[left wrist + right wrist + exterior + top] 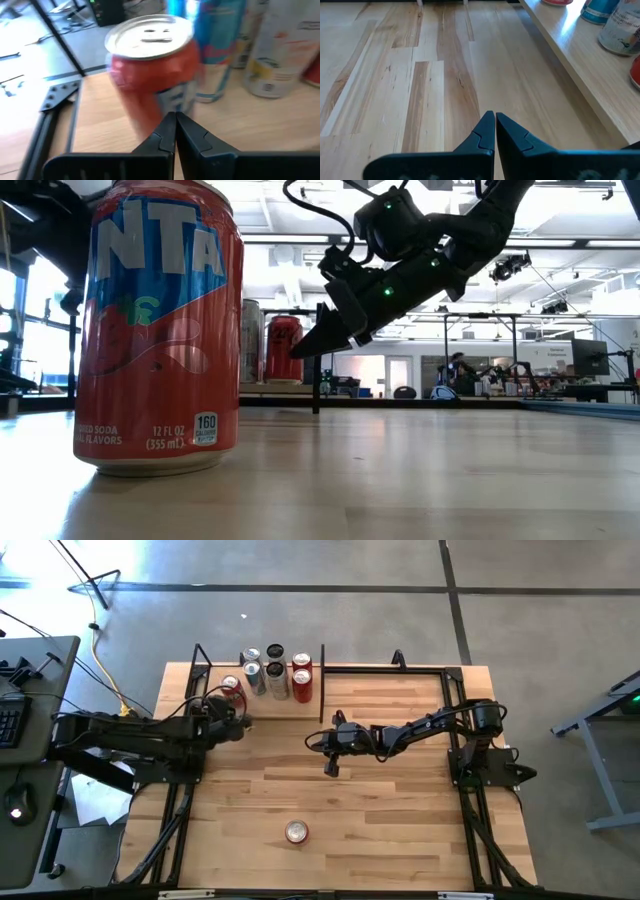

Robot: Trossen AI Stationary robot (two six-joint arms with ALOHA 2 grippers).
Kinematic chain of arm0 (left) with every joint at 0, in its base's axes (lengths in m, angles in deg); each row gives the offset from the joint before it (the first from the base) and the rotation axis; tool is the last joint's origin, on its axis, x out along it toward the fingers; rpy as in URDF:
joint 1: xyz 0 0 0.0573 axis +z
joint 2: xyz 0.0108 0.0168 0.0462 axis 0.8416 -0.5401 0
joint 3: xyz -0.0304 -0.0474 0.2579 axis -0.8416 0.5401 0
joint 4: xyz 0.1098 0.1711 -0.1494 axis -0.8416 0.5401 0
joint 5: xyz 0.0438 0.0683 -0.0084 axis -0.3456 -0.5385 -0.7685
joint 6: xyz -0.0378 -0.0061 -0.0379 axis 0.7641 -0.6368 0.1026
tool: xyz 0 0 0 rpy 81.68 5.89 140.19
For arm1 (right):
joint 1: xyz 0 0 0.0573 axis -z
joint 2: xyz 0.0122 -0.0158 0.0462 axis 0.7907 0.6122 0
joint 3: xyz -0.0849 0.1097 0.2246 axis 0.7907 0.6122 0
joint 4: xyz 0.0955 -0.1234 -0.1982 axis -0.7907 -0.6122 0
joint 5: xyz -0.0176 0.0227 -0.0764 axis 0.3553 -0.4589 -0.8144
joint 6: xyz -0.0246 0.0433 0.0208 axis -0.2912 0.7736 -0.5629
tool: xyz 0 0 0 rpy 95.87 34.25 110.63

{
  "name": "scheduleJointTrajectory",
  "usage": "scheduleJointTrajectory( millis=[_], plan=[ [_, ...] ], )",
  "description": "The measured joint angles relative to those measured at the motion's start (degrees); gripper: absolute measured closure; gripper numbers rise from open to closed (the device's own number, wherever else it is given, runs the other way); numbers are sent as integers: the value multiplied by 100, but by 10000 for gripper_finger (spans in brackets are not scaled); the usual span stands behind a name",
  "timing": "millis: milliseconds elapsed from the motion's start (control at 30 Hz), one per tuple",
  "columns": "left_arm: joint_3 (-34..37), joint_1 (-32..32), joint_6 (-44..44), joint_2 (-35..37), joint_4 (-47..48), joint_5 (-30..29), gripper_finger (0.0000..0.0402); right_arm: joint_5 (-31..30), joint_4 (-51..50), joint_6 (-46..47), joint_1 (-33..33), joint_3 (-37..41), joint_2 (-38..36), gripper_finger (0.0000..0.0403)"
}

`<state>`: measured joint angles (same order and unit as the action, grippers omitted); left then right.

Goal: Place canned beverage on shelf
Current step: Put the top red soda can on the shelf

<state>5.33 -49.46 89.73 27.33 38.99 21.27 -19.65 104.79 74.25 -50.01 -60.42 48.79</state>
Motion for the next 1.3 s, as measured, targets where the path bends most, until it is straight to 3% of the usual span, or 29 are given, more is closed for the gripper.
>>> scheduleJointTrajectory(
  millis=[500, 733, 833, 1067, 1133, 1300],
  plan=[
    [0, 668, -172, 1, 95, -626, 401, -2, -33, 1, 0, 0, 0, 403],
    [2, 1027, -1187, 6, -597, -623, 401, 1, -33, -2, 0, 0, 0, 403],
    [2, 1070, -1511, 266, -544, -460, 401, 1, -36, 1, -2, 0, 0, 403],
    [2, 624, -697, 994, 92, 632, 401, 1, -129, 9, -3, 0, 0, 403],
    [2, 401, -628, 984, -101, 838, 401, 1, -127, 5, -2, 0, 0, 403],
    [342, 164, -904, 653, -1236, 690, 401, 0, -125, 3, -2, 0, 0, 403]
  ],
)
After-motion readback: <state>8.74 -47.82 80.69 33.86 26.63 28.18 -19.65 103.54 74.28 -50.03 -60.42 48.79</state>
